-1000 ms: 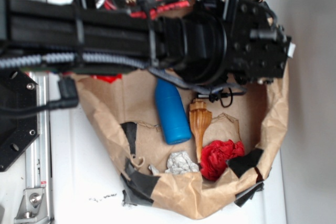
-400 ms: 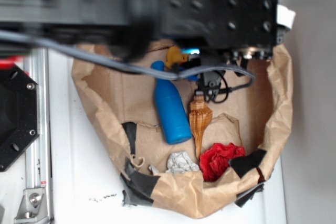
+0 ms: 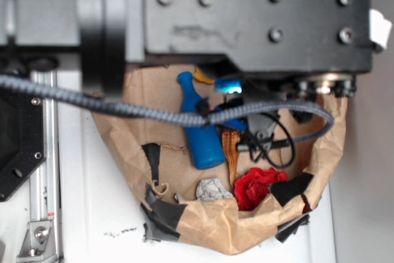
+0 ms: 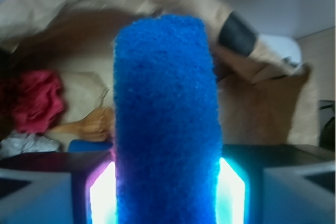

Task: Grab the blue sponge.

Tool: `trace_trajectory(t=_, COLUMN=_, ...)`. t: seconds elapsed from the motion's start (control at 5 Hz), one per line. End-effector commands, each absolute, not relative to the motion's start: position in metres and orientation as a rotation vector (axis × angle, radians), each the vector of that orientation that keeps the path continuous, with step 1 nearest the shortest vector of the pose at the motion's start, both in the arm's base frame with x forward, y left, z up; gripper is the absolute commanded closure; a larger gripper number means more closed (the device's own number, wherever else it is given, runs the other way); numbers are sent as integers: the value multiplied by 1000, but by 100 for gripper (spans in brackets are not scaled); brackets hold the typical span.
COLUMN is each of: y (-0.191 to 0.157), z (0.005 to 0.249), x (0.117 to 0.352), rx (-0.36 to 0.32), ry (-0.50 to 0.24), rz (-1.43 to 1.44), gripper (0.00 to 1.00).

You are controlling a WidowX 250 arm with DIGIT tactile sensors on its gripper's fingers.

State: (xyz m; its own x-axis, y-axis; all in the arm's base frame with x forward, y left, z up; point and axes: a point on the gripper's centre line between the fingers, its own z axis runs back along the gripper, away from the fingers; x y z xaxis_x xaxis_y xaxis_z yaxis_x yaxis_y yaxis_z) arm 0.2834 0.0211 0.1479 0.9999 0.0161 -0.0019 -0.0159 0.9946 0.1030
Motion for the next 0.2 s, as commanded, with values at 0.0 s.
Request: trace_trajectory(t=0.0, y=14, z=162, x=276, rx=74, ry=-35, rz=4, gripper=100)
